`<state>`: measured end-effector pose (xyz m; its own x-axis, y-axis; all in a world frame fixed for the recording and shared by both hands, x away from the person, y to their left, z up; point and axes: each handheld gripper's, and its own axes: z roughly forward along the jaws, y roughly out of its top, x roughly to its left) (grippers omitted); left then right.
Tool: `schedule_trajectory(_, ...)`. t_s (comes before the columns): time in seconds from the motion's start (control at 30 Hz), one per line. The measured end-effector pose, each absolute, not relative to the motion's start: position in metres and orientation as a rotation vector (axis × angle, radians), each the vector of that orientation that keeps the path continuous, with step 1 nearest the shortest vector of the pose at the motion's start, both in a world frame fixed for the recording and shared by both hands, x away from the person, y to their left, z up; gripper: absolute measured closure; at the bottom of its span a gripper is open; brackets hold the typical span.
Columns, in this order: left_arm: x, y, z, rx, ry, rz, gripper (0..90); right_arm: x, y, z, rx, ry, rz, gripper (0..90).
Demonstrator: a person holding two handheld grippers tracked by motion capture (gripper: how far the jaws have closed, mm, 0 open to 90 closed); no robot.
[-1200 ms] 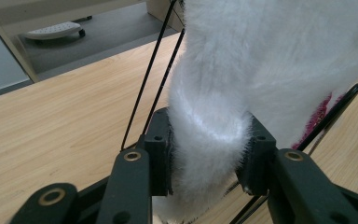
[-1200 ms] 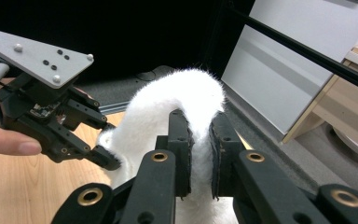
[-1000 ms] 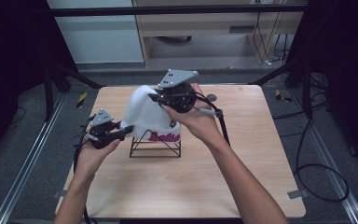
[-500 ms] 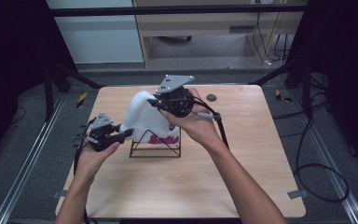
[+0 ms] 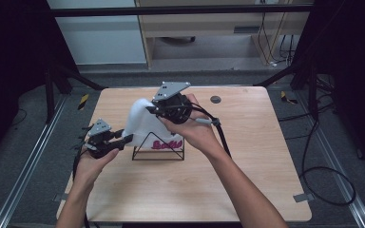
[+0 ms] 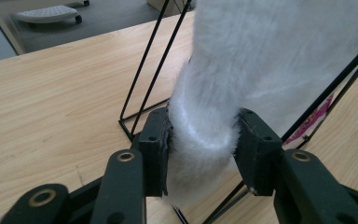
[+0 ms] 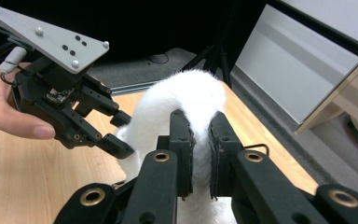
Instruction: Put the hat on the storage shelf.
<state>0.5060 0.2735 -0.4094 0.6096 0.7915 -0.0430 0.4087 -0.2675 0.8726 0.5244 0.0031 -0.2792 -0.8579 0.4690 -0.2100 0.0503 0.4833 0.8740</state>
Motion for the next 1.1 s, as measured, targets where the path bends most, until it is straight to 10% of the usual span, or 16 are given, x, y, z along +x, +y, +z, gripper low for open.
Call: schedule_trajectory(1.1, 0.494, 0.315, -0.432, 1.935, 1.099, 0.627, 39.3, 0.528, 0.01, -0.316, 0.472, 2.382, 1.295, 82.7)
